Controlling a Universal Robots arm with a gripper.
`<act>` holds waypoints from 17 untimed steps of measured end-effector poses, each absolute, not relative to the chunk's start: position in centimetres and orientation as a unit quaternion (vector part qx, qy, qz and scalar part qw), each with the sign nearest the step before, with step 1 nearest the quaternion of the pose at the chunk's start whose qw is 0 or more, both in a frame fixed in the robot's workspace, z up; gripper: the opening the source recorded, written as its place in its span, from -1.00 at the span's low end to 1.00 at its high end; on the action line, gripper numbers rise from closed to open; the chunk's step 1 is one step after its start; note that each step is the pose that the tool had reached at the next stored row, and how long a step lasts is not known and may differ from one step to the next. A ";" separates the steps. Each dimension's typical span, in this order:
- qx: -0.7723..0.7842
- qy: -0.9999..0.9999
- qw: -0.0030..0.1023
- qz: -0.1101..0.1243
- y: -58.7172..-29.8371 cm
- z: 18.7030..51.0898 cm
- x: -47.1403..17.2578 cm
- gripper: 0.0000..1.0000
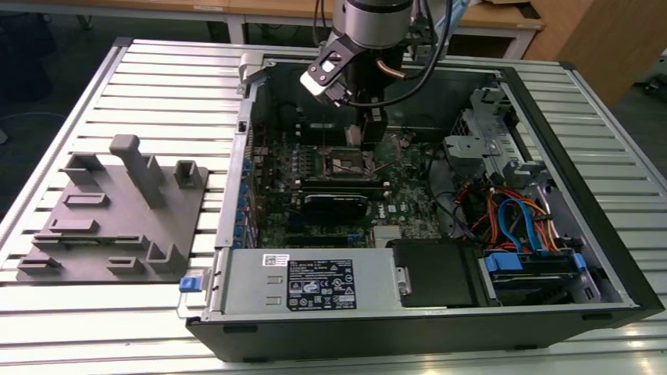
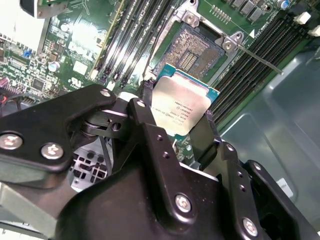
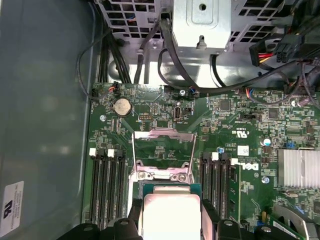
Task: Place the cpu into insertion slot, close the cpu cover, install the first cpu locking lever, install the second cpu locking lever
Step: 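Place the cpu into insertion slot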
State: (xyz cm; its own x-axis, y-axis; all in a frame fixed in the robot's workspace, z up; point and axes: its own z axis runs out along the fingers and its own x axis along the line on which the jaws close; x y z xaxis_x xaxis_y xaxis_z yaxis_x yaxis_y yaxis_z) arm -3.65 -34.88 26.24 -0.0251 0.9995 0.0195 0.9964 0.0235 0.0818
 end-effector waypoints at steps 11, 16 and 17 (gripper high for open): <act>0.699 0.714 0.022 0.036 -34.7 25.1 -4.4 0.08; 0.699 0.714 0.022 0.036 -34.6 24.2 -4.5 0.08; 0.699 0.714 0.022 0.036 -34.6 24.0 -4.5 0.08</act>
